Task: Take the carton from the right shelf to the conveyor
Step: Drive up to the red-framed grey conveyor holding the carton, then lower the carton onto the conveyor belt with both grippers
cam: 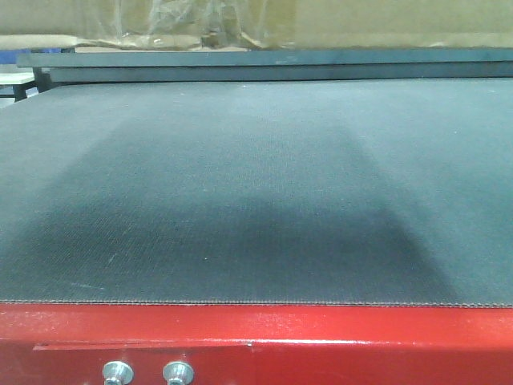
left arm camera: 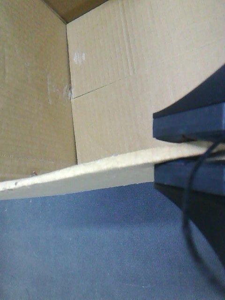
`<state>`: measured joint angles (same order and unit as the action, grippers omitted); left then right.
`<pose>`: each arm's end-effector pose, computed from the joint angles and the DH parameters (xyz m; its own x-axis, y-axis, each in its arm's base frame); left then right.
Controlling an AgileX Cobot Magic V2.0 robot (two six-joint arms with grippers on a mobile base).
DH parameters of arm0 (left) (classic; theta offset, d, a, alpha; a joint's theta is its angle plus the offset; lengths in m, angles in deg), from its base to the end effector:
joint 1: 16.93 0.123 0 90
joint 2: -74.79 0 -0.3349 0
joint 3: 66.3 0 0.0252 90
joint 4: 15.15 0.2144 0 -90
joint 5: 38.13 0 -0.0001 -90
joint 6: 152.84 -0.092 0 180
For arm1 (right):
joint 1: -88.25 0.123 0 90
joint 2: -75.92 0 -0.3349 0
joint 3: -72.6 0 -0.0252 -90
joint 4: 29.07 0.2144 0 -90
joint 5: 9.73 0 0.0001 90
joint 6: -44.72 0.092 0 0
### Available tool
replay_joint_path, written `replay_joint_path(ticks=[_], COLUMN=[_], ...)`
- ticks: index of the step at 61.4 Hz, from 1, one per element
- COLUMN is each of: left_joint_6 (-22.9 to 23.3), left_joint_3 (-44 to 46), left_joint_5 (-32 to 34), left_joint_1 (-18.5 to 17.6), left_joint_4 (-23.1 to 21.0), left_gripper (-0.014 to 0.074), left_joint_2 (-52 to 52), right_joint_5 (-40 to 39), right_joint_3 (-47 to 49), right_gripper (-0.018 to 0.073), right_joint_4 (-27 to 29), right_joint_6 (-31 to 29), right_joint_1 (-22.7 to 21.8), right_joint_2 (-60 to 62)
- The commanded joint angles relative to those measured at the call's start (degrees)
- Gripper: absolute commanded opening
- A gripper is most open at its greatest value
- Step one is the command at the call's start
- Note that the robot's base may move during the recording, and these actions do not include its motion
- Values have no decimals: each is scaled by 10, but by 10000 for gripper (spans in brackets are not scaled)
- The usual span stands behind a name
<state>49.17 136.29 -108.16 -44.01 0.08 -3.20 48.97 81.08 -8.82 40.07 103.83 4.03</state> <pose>0.1578 -0.0552 0.5421 -0.5611 -0.0258 -0.8273 0.1037 0.9894 -0.1012 0.1391 0.0671 0.5152 -0.5397 -0.0434 -0.8407 -0.4464 0.8614 0.2422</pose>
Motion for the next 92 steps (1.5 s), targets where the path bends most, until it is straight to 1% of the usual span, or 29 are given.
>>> replay_joint_path(ticks=[1, 34, 44, 52, 59, 70, 77, 83, 92], left_joint_6=[-7, -7, -7, -7, -7, -14, -14, -21, -21], left_joint_3=[4, 4, 4, 4, 4, 4, 4, 4, 4], left_joint_5=[9, 12, 38, 61, 68, 92, 105, 128, 168], left_joint_1=[0, 0, 0, 0, 0, 0, 0, 1, 1], left_joint_4=[36, 36, 30, 9, 4, 4, 7, 11, 17], left_gripper=[-17, -17, -17, -17, -17, -17, -17, -17, -17], left_joint_2=[3, 3, 3, -4, -30, -91, -127, -158, -198], right_joint_5=[-18, -18, -19, -30, -54, -79, -108, -142, -169], right_joint_3=[4, 4, 4, 4, 4, 4, 4, 4, 4], right_gripper=[-60, -60, -60, -60, -60, -60, -60, -60, -60], right_joint_4=[1, 1, 1, -1, -18, -21, -27, -34, -55], right_joint_6=[-14, -14, -14, -14, -14, -14, -14, -14, -14], right_joint_1=[-1, -1, -1, -1, -1, -14, -13, -13, -13], right_joint_2=[8, 8, 8, 6, -8, -66, -109, -145, -193])
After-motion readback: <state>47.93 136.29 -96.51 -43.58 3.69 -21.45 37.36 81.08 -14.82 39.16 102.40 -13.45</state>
